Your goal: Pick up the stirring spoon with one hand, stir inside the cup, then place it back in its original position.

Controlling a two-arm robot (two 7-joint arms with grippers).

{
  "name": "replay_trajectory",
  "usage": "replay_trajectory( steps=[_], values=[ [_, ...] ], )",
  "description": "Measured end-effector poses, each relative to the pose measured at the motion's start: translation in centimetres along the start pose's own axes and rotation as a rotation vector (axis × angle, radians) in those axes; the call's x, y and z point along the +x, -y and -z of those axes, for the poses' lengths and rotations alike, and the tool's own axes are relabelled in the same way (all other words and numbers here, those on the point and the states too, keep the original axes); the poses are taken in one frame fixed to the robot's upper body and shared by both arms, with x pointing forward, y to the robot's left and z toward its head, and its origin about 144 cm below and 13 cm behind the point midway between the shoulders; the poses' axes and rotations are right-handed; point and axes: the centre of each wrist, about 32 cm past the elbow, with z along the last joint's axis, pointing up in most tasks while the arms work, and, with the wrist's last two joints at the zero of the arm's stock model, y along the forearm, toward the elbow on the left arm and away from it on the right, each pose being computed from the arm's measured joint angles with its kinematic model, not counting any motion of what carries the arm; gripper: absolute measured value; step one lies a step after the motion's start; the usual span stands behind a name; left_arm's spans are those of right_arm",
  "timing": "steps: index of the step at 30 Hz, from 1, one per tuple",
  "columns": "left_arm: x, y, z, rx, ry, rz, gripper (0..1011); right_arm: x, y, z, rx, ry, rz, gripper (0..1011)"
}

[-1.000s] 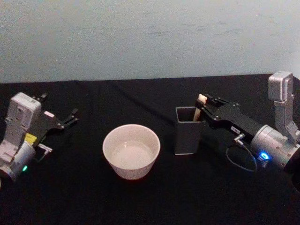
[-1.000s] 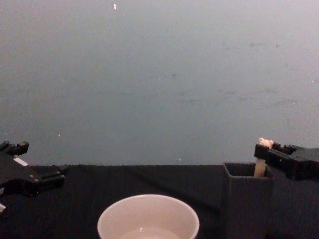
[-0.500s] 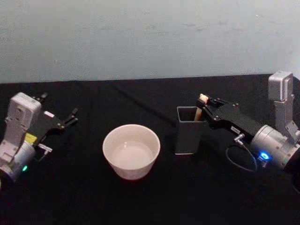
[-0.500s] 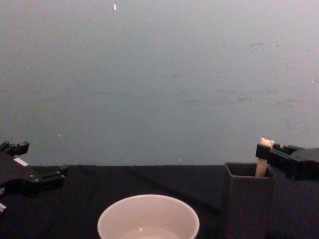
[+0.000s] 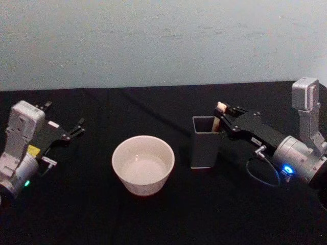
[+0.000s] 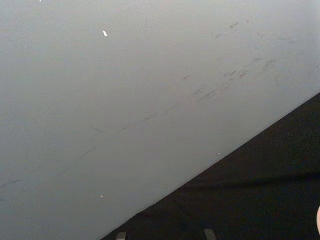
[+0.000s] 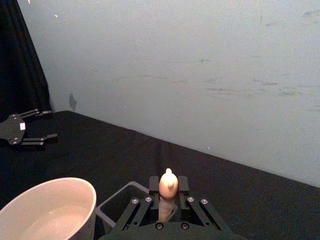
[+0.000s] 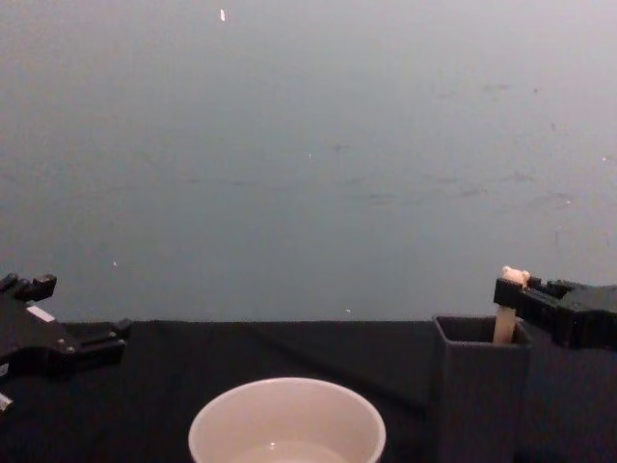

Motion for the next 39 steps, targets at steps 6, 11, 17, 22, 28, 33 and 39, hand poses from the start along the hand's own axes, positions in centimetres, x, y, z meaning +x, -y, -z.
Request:
replay_trajectory(
  steps=[6,11,17,22,28,33,39],
  values=[
    [0.0,0.0,0.0,0.000,0.000,0.000,1001,-0.1,0.1,-0.5,0.019,-0.001,0.000,211],
    [0.0,0.0,0.0,0.000,0.000,0.000,1001,0.0,0.1,-1.0,0.037,-0.013,-0.001,212],
    [0.0,0.0,0.0,0.000,0.000,0.000,1001,0.0,0.1,-2.0,0.076,-0.025,-0.008,212],
    [0.0,0.0,0.0,0.000,0.000,0.000,1001,0.0,0.1,-3.0,0.116,-0.037,-0.017,212],
    [0.0,0.0,0.0,0.000,0.000,0.000,1001,0.1,-0.1,-4.6,0.181,-0.037,-0.028,212],
    [0.0,0.0,0.0,0.000,0.000,0.000,1001,0.0,-0.4,-5.4,0.223,-0.037,-0.031,212],
    [0.0,0.0,0.0,0.000,0.000,0.000,1001,-0.5,-1.1,-6.0,0.273,-0.038,-0.054,211]
  ],
)
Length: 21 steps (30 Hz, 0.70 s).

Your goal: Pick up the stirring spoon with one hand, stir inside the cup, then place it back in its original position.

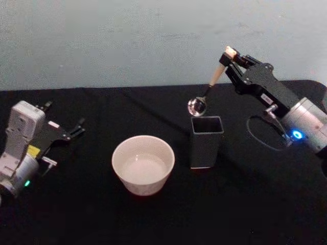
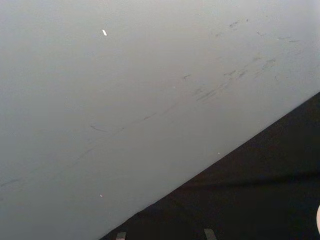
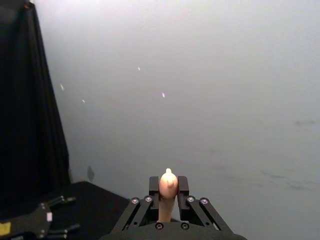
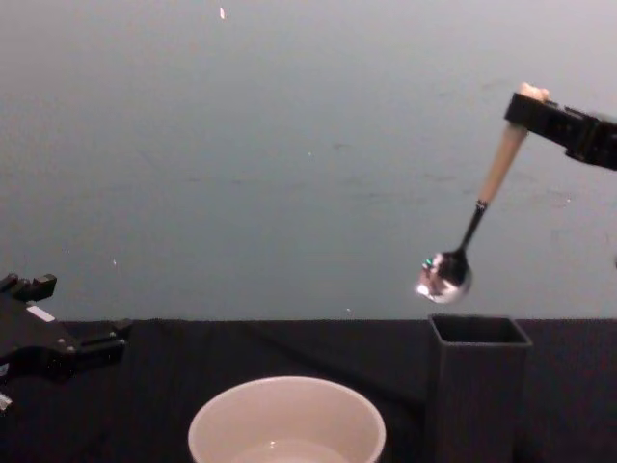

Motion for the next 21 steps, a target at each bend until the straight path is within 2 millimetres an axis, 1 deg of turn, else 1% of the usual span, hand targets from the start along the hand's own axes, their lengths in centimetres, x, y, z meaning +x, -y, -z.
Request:
replay_trajectory(
  steps=[11,15,21],
  values=[
    [0.0,0.0,0.0,0.000,0.000,0.000,1001,-1.6,-2.2,1.1,-0.005,-0.003,-0.106,212],
    [0.0,0.0,0.0,0.000,0.000,0.000,1001,-2.3,-2.7,2.1,-0.045,0.005,-0.148,212],
    [0.0,0.0,0.0,0.000,0.000,0.000,1001,-3.1,-3.0,3.5,-0.099,0.023,-0.203,212]
  ],
)
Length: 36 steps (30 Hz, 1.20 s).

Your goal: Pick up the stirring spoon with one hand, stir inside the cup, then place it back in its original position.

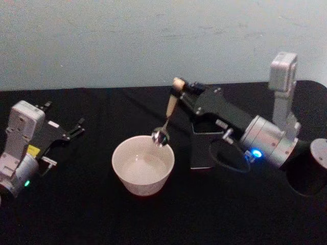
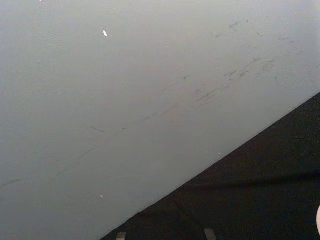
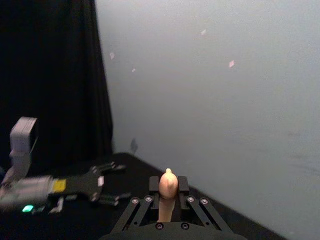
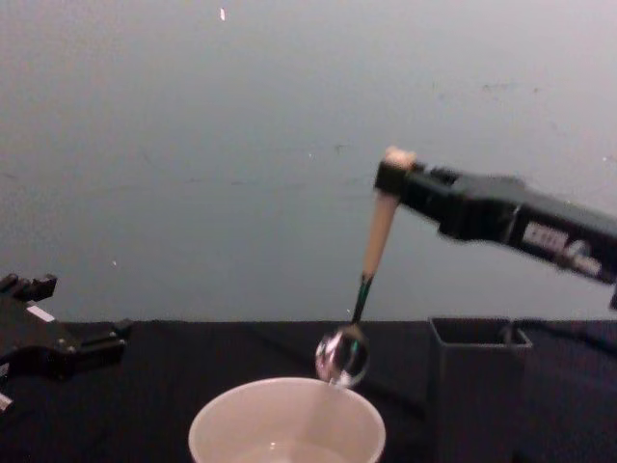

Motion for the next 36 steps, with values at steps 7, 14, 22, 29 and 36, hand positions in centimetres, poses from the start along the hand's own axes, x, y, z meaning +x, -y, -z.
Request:
replay_trajectory(
  steps=[7,14,22,29,36],
  values=[
    [0.0,0.0,0.0,0.000,0.000,0.000,1001,-0.8,-0.3,1.3,-0.052,0.013,-0.056,212],
    [0.0,0.0,0.0,0.000,0.000,0.000,1001,-1.3,-0.5,2.1,-0.103,0.039,-0.106,212],
    [0.0,0.0,0.0,0.000,0.000,0.000,1001,-1.8,-0.9,3.0,-0.141,0.041,-0.153,212],
    [0.0,0.0,0.0,0.000,0.000,0.000,1001,-2.2,-1.8,3.8,-0.162,0.025,-0.177,212],
    [0.0,0.0,0.0,0.000,0.000,0.000,1001,-2.2,-3.1,4.5,-0.170,0.005,-0.180,212]
  ],
)
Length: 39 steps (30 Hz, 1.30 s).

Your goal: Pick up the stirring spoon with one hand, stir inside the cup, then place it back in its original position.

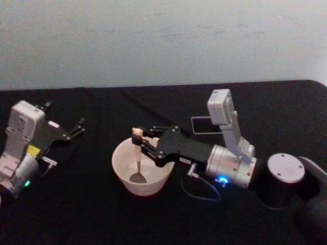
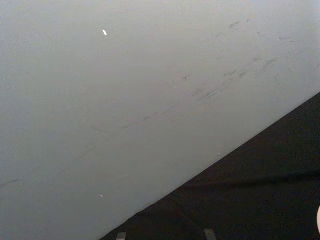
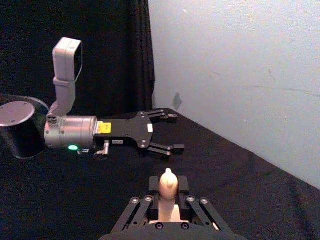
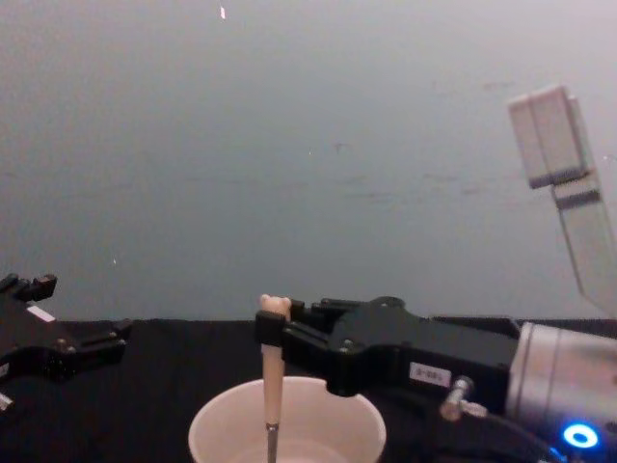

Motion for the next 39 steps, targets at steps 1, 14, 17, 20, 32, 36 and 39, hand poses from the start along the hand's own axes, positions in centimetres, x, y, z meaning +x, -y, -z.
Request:
replay_trajectory(
  steps=[1,14,17,20,32,36,39],
  values=[
    [0.0,0.0,0.0,0.000,0.000,0.000,1001,0.0,-0.1,0.0,0.001,-0.002,0.001,212],
    [0.0,0.0,0.0,0.000,0.000,0.000,1002,1.7,-1.5,0.3,0.016,-0.014,0.085,212],
    [0.0,0.0,0.0,0.000,0.000,0.000,1001,2.1,-1.4,0.2,0.022,-0.013,0.111,212],
    [0.0,0.0,0.0,0.000,0.000,0.000,1001,2.5,-1.0,0.0,0.023,-0.007,0.134,212],
    [0.0,0.0,0.0,0.000,0.000,0.000,1001,2.1,1.4,-0.4,0.002,0.020,0.145,212],
    [0.0,0.0,0.0,0.000,0.000,0.000,1001,1.6,2.3,-0.6,-0.006,0.025,0.126,212],
    [0.0,0.0,0.0,0.000,0.000,0.000,1001,1.2,2.6,-0.7,-0.012,0.027,0.108,211]
  ],
)
